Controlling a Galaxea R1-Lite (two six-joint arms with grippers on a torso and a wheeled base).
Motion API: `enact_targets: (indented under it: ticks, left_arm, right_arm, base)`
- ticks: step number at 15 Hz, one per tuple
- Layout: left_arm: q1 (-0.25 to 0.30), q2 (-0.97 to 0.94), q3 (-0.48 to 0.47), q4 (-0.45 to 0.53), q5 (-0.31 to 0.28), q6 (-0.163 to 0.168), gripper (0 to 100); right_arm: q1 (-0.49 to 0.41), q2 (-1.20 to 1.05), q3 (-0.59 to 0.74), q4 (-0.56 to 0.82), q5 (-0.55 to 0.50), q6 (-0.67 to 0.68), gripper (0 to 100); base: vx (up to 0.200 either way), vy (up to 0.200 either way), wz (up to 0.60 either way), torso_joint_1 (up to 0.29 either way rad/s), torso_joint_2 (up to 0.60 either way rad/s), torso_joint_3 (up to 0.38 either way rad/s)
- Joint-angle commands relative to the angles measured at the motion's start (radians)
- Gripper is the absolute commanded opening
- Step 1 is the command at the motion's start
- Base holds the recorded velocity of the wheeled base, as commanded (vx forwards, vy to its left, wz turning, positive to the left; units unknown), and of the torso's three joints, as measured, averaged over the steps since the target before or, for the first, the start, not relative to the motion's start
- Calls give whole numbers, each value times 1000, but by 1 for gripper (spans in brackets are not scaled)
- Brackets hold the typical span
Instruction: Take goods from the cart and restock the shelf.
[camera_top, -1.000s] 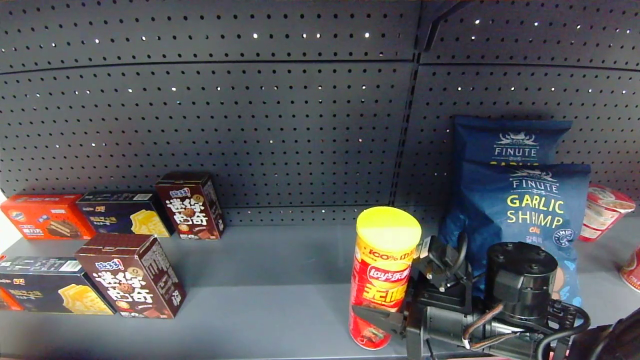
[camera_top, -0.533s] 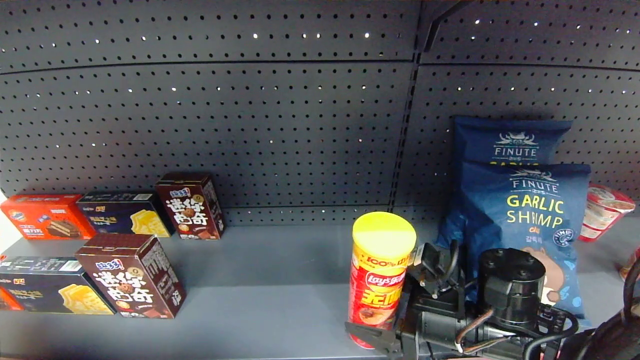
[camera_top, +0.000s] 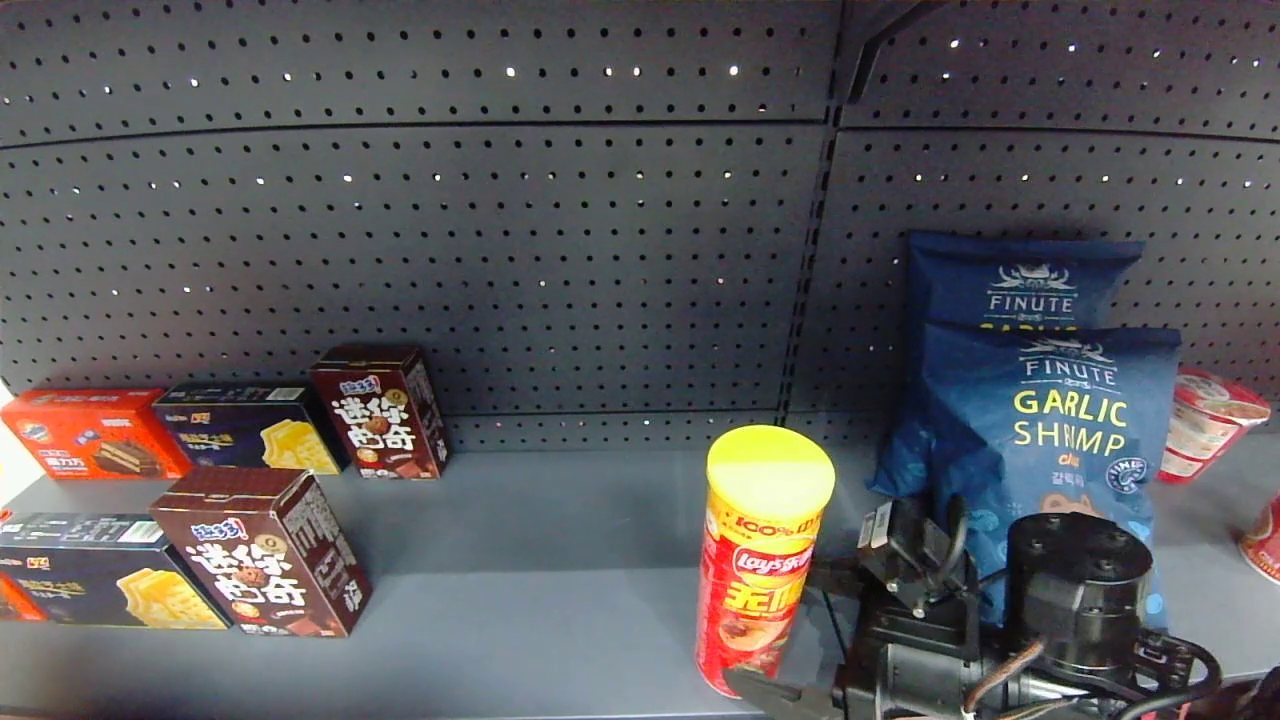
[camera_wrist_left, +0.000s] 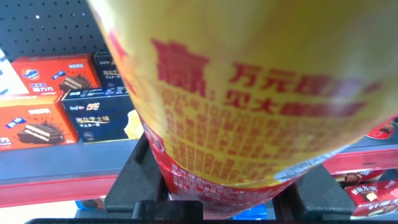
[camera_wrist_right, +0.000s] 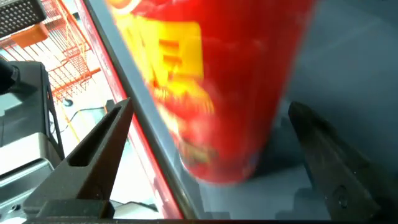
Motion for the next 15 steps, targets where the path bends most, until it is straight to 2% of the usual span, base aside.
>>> enact_targets:
  ticks: [1, 3, 4, 5, 6, 7, 9, 11, 12, 13, 14, 15]
  left_arm:
    - [0, -6, -2, -2, 0, 0, 0]
    - [2, 7, -54, -5, -1, 9, 0]
    - [2, 19, -72, -5, -4, 30, 0]
    - [-3, 49, -112, -3, -9, 69, 0]
    - [-3, 74, -141, -3, -20, 80, 0]
    - [-3, 125, -181, -5, -63, 81, 0]
    - [-1, 165, -189, -8, -127, 83, 0]
    - [-3, 204, -190, -8, -204, 80, 0]
    - [-5, 221, -190, -9, -242, 76, 0]
    - [-3, 260, -190, -11, -323, 76, 0]
    - [-3, 267, -190, -11, -336, 76, 0]
    - [-5, 349, -198, -17, -411, 76, 0]
  right_arm:
    - [-25, -94, 45, 0, 4, 0, 100]
    - [-44, -254, 93, 28, 4, 1, 100]
    - [-50, -304, 107, 57, 4, 1, 100]
    - [-59, -402, 111, 149, 4, 1, 100]
    - [-64, -470, 104, 230, 1, 1, 100]
    - [-70, -585, 81, 376, -18, 1, 100]
    - [-59, -751, -10, 675, -111, 3, 100]
    - [-37, -890, -102, 976, -146, 13, 100]
    - [-37, -925, -123, 1063, -159, 23, 100]
    - [-34, -984, -142, 1169, -188, 40, 100]
    - [-36, -991, -142, 1177, -192, 41, 100]
    - [-42, -1017, -130, 1183, -231, 46, 100]
  base:
    - [0, 0, 0, 0, 0, 0]
    - [0, 0, 0, 0, 0, 0]
    - [0, 0, 0, 0, 0, 0]
    - [0, 0, 0, 0, 0, 0]
    - [0, 0, 0, 0, 0, 0]
    - [0, 0, 0, 0, 0, 0]
    - [0, 0, 0, 0, 0, 0]
    - [0, 0, 0, 0, 0, 0]
    - [0, 0, 0, 0, 0, 0]
    - [0, 0, 0, 0, 0, 0]
    - [0, 0, 0, 0, 0, 0]
    - [0, 0, 0, 0, 0, 0]
